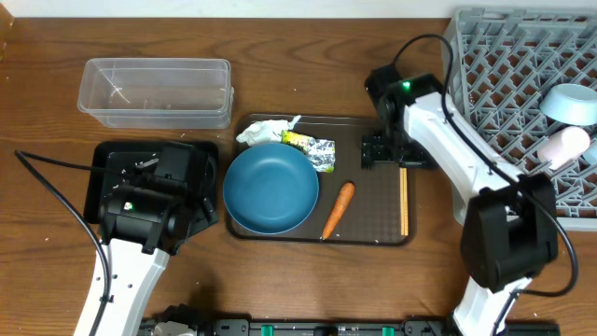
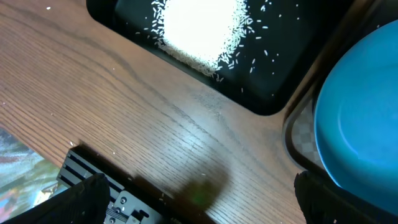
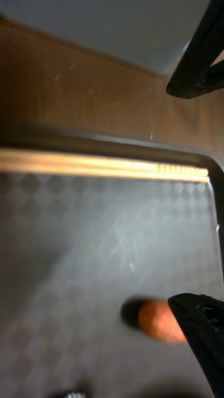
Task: Sort waste into correct bins and load items into the dishwasher rack
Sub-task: 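Close the right gripper on one wooden chopstick, then carry the chopstick to the rack and drop it in upright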
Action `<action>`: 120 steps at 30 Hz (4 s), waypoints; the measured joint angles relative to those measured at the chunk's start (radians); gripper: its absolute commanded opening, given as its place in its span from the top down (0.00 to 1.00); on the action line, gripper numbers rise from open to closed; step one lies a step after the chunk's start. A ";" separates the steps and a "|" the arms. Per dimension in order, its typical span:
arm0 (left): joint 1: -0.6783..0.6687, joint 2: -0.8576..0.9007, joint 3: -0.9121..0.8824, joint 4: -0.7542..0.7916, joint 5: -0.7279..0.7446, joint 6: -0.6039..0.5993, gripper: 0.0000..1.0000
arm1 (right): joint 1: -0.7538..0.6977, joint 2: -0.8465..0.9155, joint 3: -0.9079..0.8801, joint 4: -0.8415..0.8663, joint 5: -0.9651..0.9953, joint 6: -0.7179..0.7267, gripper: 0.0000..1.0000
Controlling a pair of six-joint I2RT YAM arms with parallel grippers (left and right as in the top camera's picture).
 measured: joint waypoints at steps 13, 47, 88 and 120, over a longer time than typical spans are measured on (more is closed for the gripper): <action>0.000 0.000 0.000 0.000 0.000 0.000 0.02 | -0.042 -0.008 -0.099 0.133 -0.063 -0.026 0.11; 0.000 0.000 0.000 0.000 0.000 0.000 0.02 | -0.088 -0.016 -0.291 0.400 -0.201 -0.099 0.13; 0.000 0.000 0.000 0.000 0.000 0.000 0.02 | -0.088 -0.032 -0.350 0.414 -0.140 -0.103 0.99; 0.000 0.000 0.000 0.000 0.000 0.000 0.02 | -0.496 -0.024 0.411 0.166 -0.069 -0.349 0.82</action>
